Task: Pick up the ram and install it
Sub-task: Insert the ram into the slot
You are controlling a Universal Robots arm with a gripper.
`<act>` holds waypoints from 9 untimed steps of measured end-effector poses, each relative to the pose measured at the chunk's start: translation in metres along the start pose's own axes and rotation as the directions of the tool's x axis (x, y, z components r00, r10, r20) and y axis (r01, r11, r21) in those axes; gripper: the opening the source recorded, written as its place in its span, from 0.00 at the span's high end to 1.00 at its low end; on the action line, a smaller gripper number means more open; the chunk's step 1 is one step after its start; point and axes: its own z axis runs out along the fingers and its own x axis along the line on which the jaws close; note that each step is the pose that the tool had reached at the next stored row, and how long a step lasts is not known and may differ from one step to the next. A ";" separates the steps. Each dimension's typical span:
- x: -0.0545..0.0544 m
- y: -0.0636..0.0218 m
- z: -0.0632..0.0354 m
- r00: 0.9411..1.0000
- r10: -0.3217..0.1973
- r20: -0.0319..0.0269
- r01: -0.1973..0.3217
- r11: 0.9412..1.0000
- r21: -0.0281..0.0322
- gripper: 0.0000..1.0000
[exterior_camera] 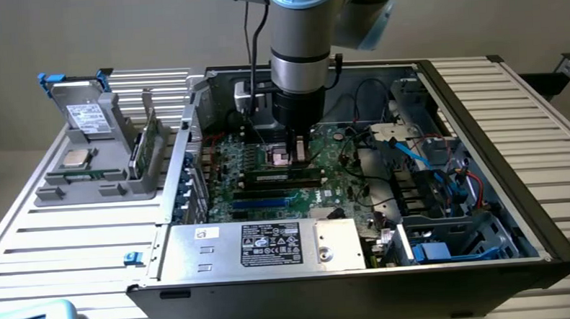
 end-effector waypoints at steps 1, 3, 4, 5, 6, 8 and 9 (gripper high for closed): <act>0.000 0.0000 -0.0001 1.000 0.001 0.000 -0.001 1.000 0.000 0.86; 0.000 0.0000 -0.0001 1.000 0.004 0.000 -0.004 1.000 0.000 0.86; 0.000 0.0001 -0.0001 1.000 0.006 0.000 -0.006 1.000 0.001 0.86; 0.000 0.0001 -0.0002 1.000 0.008 0.000 -0.008 1.000 0.001 0.86; 0.000 0.0001 -0.0001 1.000 0.010 0.000 -0.010 1.000 0.002 0.86; 0.000 0.0003 -0.0001 1.000 0.013 0.000 -0.013 1.000 0.004 0.86; 0.000 0.0005 0.0000 1.000 0.013 0.000 -0.013 1.000 0.004 0.86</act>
